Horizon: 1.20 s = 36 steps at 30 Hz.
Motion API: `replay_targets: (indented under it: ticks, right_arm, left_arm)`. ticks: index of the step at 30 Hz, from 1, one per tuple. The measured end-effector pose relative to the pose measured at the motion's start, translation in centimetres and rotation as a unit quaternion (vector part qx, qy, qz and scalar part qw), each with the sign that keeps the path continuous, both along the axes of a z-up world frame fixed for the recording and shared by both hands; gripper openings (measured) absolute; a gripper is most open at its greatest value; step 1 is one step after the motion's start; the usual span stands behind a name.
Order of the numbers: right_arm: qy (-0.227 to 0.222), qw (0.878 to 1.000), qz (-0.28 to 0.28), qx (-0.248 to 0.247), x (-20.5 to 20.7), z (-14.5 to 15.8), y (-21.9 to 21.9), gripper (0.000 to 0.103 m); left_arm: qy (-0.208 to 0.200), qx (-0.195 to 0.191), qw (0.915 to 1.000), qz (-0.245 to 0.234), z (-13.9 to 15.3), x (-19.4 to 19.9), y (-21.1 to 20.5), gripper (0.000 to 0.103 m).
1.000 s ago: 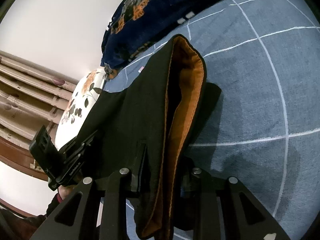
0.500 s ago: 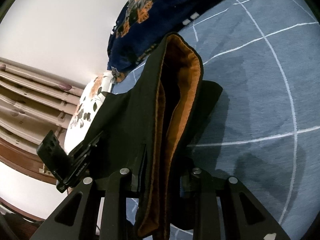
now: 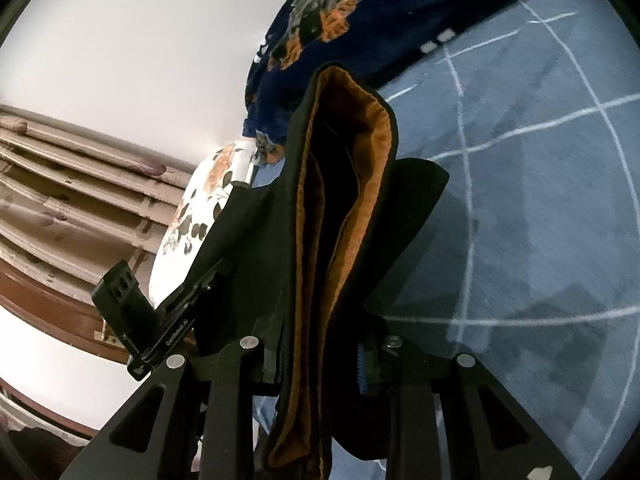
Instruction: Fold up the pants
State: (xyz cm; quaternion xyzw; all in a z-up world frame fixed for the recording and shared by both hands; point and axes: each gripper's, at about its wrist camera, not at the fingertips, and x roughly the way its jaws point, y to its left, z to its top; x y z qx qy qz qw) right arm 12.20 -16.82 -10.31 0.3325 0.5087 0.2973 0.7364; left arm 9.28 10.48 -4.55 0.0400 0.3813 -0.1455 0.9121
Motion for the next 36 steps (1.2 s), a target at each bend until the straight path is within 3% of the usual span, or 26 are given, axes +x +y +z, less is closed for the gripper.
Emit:
replay_targets:
  ticks: [9,17,29,36]
  right_arm:
    - [-0.016,1.0,0.007,0.007,4.1,1.0,1.7,0.024]
    - [-0.014,1.0,0.004,0.022,8.6,0.4,2.9,0.024]
    - [0.007,1.0,-0.003,0.027,12.3,-2.7,3.8,0.024]
    - [0.021,0.999,-0.011,0.032,12.8,-4.5,3.4,0.024]
  left_arm:
    - [-0.026,0.008,0.9995,0.018,1.5,3.4,1.6,0.011]
    - [-0.03,0.008,0.9987,0.039,1.2,7.3,3.1,0.011]
    - [-0.01,0.017,0.9979,0.062,-2.8,12.1,5.0,0.011]
    - [0.012,0.006,0.9969,0.077,-5.7,12.9,6.2,0.011]
